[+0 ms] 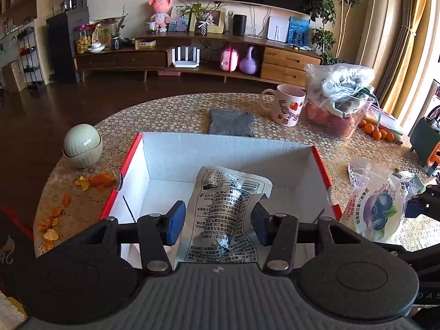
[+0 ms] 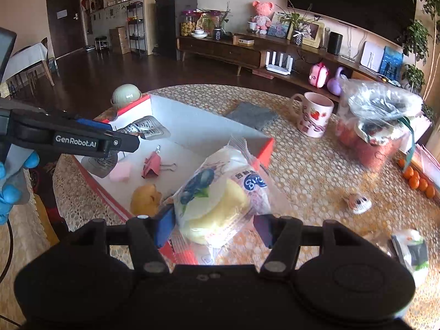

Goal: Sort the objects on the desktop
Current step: 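Lower both items into the shoebox and open both tools to release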

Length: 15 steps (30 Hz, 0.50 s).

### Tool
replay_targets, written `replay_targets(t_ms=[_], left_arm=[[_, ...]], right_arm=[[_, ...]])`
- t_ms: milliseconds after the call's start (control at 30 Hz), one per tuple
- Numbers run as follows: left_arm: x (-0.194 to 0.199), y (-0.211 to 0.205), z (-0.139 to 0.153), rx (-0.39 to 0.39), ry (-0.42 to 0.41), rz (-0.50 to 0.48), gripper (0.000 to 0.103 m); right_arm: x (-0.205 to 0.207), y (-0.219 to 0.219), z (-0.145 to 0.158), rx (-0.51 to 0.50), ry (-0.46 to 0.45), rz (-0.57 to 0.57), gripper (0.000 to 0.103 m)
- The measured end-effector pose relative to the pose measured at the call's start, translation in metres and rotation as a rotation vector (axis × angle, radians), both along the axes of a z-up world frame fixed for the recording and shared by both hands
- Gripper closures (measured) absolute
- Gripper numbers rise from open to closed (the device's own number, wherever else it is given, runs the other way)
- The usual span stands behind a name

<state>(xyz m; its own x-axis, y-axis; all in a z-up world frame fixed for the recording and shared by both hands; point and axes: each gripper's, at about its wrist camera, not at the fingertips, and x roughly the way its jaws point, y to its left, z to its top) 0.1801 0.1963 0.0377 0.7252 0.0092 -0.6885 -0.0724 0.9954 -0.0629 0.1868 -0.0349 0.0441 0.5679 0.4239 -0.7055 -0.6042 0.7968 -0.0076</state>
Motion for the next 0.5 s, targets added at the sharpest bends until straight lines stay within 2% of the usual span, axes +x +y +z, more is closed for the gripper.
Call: replay_targets(t_ms=[200, 500], left_arm=[[0.02, 0.018, -0.013, 0.021, 0.031, 0.017, 0.052], [0.048, 0.023, -0.039, 0.058, 0.081, 0.008, 0.052]], right_arm=[[0.015, 0.034, -0.008, -0.014, 0.004, 0.03, 0.042], [0.04, 0.066, -0.034, -0.056, 0.052, 0.035, 0.042]])
